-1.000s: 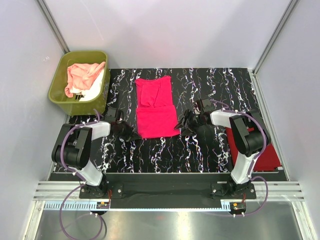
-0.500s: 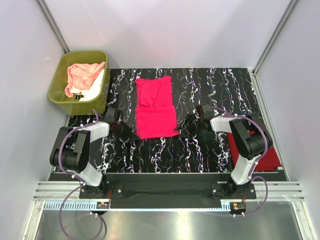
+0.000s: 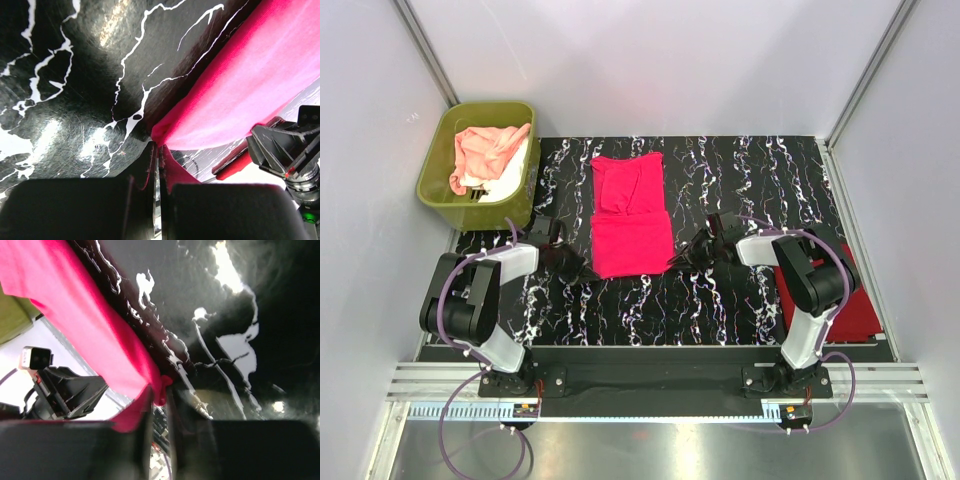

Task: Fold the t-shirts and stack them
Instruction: Fold the tshirt

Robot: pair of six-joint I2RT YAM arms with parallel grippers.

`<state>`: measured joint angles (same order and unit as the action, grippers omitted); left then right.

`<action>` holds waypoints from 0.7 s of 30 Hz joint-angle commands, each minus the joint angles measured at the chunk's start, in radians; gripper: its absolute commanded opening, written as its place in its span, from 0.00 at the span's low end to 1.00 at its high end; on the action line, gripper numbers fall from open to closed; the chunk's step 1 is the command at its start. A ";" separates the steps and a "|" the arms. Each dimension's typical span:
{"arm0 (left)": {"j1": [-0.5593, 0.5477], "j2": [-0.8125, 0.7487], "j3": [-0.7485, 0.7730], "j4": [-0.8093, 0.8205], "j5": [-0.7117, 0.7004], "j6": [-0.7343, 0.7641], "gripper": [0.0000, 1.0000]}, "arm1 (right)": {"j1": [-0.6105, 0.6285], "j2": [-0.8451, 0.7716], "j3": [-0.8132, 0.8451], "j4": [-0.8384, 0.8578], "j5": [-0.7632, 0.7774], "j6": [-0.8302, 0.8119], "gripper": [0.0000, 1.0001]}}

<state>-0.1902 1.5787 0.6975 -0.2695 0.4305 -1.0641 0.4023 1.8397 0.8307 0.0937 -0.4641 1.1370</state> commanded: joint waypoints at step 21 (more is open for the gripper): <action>-0.242 -0.374 -0.167 -0.160 -0.102 0.083 0.00 | 0.179 -0.302 -0.166 -0.351 0.093 -0.249 0.00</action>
<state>-0.3874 1.2827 0.5606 -0.3988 0.3603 -0.9497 0.5556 1.6226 0.7036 -0.1471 -0.4103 0.9165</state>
